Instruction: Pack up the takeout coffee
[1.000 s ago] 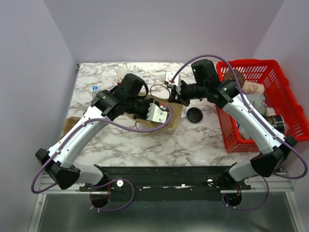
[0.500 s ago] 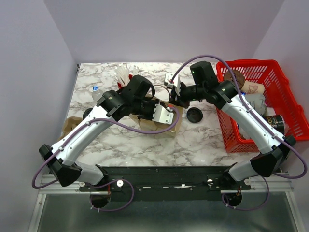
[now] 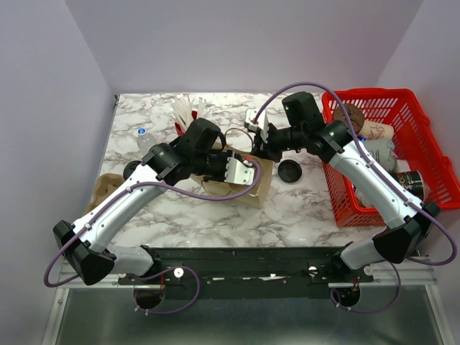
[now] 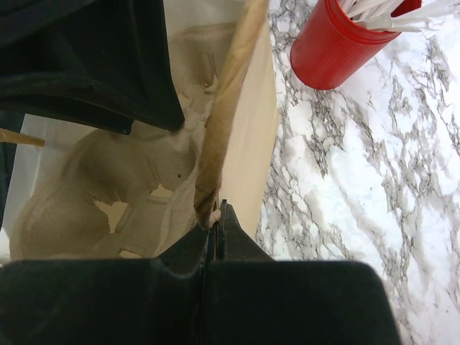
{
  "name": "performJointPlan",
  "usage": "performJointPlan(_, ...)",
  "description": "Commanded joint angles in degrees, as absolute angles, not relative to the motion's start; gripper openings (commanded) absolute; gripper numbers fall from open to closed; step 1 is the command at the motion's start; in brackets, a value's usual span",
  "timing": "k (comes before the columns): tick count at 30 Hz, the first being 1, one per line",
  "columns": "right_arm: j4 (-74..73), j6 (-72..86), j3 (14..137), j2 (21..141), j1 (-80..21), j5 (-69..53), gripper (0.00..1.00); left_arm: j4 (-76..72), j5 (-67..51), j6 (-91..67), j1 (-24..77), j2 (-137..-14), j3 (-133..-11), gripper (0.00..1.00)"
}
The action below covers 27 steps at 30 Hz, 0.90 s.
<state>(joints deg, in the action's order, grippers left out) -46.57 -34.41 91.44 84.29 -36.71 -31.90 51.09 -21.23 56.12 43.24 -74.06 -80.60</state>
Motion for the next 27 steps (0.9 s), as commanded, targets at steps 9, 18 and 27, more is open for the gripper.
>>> performJointPlan(9, -47.1, -33.3, 91.7, 84.5, -36.9, -34.9, 0.01, 53.4, -22.0, 58.7, 43.2, -79.7, -85.0, 0.0)
performJointPlan(18, -47.8, -32.1, 91.8, 84.8, -35.9, -34.1, 0.0, 58.6, -17.1, 62.5, 43.5, -80.2, -87.5, 0.0)
performJointPlan(27, -51.4, -32.2, 94.1, 86.1, -34.8, -35.2, 0.0, 62.6, -13.1, 64.9, 43.7, -79.4, -87.8, 0.0)
